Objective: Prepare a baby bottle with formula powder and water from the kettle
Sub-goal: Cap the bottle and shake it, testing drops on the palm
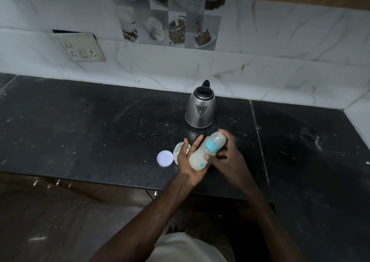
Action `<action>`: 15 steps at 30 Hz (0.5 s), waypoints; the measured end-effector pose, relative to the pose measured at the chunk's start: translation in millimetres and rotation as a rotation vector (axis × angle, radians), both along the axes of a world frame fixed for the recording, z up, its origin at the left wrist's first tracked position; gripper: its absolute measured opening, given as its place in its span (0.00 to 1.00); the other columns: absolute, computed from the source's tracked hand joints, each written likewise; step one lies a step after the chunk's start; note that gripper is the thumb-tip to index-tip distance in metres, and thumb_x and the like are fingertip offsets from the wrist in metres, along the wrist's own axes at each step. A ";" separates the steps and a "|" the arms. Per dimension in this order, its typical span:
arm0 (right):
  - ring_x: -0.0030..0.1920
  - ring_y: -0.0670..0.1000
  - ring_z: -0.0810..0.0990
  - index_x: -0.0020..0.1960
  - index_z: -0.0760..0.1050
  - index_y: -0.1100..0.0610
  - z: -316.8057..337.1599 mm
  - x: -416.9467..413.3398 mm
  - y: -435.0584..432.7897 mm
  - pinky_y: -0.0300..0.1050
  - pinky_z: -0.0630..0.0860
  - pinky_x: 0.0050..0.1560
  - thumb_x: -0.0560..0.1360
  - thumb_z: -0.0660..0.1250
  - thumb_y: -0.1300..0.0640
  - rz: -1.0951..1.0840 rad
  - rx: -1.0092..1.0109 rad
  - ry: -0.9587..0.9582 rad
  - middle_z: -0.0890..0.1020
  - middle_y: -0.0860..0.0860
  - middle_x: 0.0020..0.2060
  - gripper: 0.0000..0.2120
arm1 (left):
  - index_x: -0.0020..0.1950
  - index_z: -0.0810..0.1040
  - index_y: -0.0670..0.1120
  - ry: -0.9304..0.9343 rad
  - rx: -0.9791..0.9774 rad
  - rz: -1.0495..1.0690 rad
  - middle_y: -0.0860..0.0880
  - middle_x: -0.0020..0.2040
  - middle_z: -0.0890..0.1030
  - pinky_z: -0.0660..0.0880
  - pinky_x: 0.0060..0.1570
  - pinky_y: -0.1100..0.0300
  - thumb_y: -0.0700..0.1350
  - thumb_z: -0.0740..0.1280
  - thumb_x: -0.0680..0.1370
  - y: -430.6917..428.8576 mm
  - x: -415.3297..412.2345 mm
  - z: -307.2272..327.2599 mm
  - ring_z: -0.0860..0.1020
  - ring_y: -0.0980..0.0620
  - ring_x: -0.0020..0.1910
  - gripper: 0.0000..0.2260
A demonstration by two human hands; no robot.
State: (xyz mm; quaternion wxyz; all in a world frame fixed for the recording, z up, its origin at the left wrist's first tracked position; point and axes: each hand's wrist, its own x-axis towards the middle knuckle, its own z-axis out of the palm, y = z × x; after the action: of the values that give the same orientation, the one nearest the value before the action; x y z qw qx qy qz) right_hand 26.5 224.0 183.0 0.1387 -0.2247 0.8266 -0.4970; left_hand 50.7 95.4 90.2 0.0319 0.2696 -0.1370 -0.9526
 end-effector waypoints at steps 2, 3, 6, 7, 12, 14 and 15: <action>0.41 0.29 0.82 0.84 0.48 0.51 46.8 21.2 -23.3 0.25 0.76 0.48 0.88 0.56 0.47 -0.031 -0.179 -0.076 0.46 0.75 0.75 0.29 | 0.76 0.78 0.45 0.025 0.015 -0.015 0.40 0.77 0.76 0.81 0.40 0.54 0.63 0.68 0.80 -2.9 -1.1 1.9 0.79 0.37 0.65 0.30; 0.35 0.26 0.79 0.83 0.48 0.59 77.6 40.7 -30.0 0.22 0.73 0.45 0.90 0.46 0.49 -0.099 -0.276 -0.118 0.45 0.75 0.76 0.25 | 0.76 0.78 0.45 0.032 0.022 -0.019 0.40 0.77 0.76 0.81 0.39 0.55 0.63 0.68 0.81 -2.4 -1.5 2.9 0.80 0.38 0.63 0.30; 0.39 0.31 0.83 0.84 0.50 0.55 71.1 29.0 -21.4 0.23 0.74 0.45 0.89 0.45 0.51 -0.109 -0.168 0.140 0.60 0.73 0.78 0.25 | 0.76 0.78 0.45 0.022 -0.002 -0.048 0.40 0.75 0.79 0.80 0.57 0.49 0.63 0.67 0.81 0.4 -1.3 7.6 0.78 0.37 0.69 0.31; 0.50 0.36 0.85 0.82 0.54 0.42 46.9 11.7 -12.0 0.28 0.78 0.51 0.83 0.61 0.40 0.002 -0.088 0.275 0.71 0.60 0.77 0.32 | 0.76 0.78 0.45 0.019 -0.012 -0.053 0.40 0.74 0.79 0.80 0.59 0.48 0.64 0.66 0.81 1.5 -1.1 10.6 0.79 0.38 0.69 0.31; 0.64 0.38 0.80 0.81 0.58 0.51 26.5 -23.9 27.8 0.39 0.80 0.62 0.73 0.78 0.64 -0.359 -0.287 0.213 0.76 0.36 0.67 0.44 | 0.78 0.76 0.46 -0.018 -0.095 -0.059 0.44 0.73 0.82 0.75 0.71 0.45 0.66 0.61 0.83 2.6 -0.9 11.7 0.79 0.43 0.72 0.31; 0.62 0.37 0.81 0.80 0.59 0.53 13.8 -17.8 18.7 0.42 0.82 0.62 0.75 0.77 0.63 -0.561 -0.383 0.224 0.77 0.46 0.68 0.41 | 0.78 0.75 0.46 -0.036 -0.108 -0.051 0.45 0.73 0.81 0.70 0.77 0.44 0.65 0.61 0.83 0.5 -0.2 10.5 0.78 0.43 0.74 0.31; 0.59 0.36 0.82 0.79 0.60 0.52 7.9 -8.3 13.1 0.40 0.82 0.59 0.74 0.78 0.62 -0.538 -0.333 0.167 0.78 0.49 0.67 0.40 | 0.79 0.75 0.45 -0.053 -0.105 -0.044 0.44 0.73 0.81 0.68 0.79 0.43 0.65 0.61 0.83 0.8 0.7 10.8 0.78 0.42 0.74 0.31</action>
State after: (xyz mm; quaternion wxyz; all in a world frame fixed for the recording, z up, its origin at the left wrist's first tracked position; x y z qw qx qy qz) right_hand 18.2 237.0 190.9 -0.1045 -0.0575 0.7721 -0.6242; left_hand 51.4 96.3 101.0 0.0214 0.2895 -0.1934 -0.9372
